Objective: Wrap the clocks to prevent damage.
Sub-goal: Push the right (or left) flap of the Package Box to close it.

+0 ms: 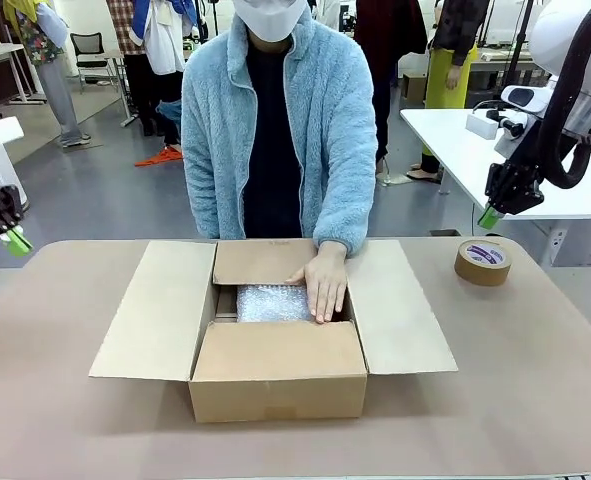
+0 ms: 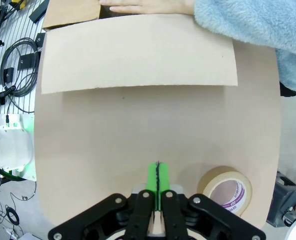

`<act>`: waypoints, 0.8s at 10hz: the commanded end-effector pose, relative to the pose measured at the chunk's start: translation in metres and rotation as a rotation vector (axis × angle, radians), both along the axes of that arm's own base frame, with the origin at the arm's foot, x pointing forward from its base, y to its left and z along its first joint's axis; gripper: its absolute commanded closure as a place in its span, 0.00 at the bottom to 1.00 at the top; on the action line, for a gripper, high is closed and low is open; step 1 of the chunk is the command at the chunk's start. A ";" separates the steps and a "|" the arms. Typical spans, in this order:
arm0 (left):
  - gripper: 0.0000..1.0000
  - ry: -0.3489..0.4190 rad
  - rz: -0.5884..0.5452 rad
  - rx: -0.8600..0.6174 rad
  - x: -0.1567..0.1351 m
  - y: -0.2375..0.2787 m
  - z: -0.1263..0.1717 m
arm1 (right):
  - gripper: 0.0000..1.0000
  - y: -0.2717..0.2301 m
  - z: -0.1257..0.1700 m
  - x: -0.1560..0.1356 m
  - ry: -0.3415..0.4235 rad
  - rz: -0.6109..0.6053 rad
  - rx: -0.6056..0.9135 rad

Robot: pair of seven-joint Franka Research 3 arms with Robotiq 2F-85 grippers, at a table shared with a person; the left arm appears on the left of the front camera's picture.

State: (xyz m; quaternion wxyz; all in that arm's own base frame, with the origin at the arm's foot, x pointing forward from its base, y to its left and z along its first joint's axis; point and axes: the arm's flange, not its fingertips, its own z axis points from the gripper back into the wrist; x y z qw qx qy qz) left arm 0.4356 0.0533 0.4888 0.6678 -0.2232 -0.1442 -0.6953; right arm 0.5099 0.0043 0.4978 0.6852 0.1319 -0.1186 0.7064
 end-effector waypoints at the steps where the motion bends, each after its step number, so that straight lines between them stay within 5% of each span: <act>1: 1.00 -0.059 0.143 -0.057 -0.005 -0.002 -0.055 | 0.99 -0.002 0.000 0.000 -0.002 0.003 0.001; 4: 1.00 -0.010 0.165 -0.049 -0.008 -0.031 -0.101 | 0.99 -0.002 0.000 0.000 -0.002 0.003 0.001; 5: 1.00 0.027 0.106 -0.041 -0.004 -0.034 -0.100 | 0.99 -0.002 0.000 0.000 -0.002 0.003 0.001; 8: 1.00 -0.006 0.188 -0.052 -0.007 -0.013 -0.101 | 0.99 -0.002 0.000 0.000 -0.002 0.003 0.001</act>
